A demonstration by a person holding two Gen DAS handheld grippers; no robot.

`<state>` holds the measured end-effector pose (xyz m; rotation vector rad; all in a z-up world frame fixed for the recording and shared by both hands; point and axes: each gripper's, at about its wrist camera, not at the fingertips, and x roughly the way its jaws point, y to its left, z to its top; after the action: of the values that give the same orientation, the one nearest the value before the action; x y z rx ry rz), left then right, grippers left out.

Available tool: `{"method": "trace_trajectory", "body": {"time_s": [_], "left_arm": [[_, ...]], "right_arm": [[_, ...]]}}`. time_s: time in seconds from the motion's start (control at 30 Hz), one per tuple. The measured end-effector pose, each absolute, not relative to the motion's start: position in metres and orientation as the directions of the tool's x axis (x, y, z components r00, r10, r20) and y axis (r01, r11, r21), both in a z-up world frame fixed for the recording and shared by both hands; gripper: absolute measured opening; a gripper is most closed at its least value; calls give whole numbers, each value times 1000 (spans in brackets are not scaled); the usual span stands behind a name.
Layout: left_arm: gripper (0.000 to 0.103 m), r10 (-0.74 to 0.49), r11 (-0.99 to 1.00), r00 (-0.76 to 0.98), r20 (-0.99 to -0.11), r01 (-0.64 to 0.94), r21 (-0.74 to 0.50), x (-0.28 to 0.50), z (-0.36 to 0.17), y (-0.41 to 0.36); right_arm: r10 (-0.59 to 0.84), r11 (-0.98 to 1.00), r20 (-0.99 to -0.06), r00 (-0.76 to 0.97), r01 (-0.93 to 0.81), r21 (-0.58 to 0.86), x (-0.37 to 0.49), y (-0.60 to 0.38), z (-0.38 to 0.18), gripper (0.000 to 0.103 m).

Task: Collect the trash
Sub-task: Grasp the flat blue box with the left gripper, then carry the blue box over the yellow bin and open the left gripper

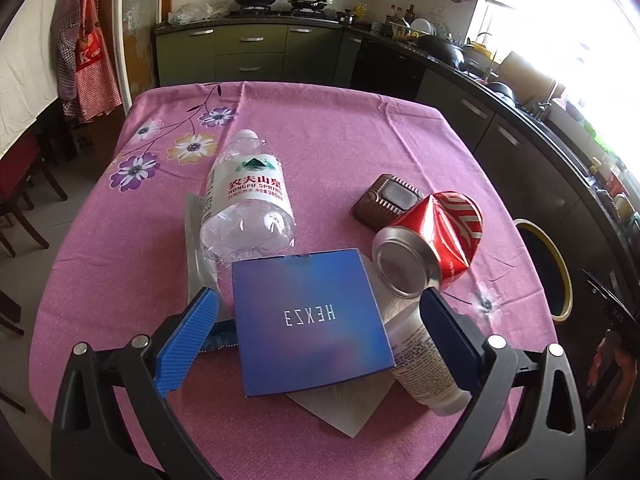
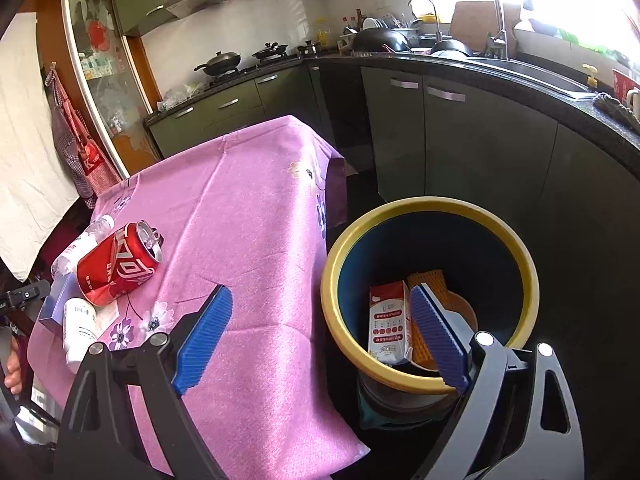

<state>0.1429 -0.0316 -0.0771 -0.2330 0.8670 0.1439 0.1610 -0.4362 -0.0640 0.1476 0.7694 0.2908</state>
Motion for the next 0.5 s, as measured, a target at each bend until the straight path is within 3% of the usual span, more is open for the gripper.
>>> {"method": "trace_trajectory", "body": {"time_s": [0.2,0.33,0.5], "left_arm": [[94,81,962,606,-791,-254,-97,145,-91,-33],[81,81,957,588,-805,-272,-102,145,-97,-28],[78,90,958,566,-819,-275,-85,144,-104,-25]], "right_arm": [[330,943,-664,671,-204,264,159,-443,-71,89],[340,939,-658,672,-205,275,157,-446,-73,89],[346,936,-653,674,-205,285,154,-449,-74,89]]}}
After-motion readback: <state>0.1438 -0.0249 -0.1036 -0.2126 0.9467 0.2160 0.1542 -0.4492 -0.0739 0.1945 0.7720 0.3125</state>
